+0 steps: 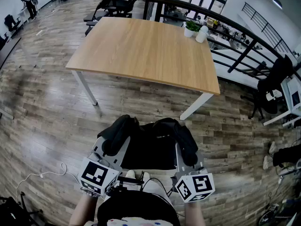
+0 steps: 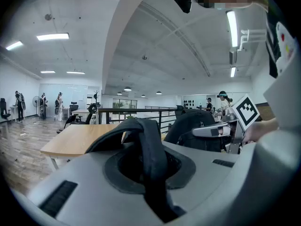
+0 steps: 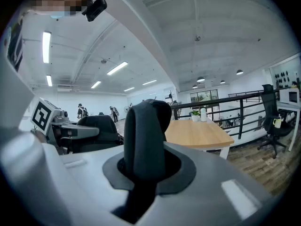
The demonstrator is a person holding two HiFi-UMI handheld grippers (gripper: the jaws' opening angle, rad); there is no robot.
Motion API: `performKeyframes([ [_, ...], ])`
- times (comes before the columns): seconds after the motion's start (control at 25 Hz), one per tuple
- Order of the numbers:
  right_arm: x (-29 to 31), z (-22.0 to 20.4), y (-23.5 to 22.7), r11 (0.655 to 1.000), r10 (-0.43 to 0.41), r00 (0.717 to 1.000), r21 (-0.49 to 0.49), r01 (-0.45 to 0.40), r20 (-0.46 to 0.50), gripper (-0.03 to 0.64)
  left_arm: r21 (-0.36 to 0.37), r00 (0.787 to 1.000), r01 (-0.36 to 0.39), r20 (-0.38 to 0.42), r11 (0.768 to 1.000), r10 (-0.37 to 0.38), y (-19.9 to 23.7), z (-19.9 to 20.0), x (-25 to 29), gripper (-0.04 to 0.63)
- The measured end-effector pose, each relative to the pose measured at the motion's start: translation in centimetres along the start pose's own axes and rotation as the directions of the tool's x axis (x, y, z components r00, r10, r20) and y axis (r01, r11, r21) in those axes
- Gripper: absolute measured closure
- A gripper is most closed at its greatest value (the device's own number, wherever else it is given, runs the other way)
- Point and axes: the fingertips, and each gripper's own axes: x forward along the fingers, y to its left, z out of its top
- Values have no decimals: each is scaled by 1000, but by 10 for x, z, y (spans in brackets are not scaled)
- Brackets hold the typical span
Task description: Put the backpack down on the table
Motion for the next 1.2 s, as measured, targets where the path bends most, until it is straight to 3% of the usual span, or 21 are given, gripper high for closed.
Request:
performKeyframes([
  [1.2, 5, 2, 20, 1000, -21, 1000, -15, 21, 13, 560, 18, 999, 19, 27, 1000, -19, 14, 3, -11, 549],
])
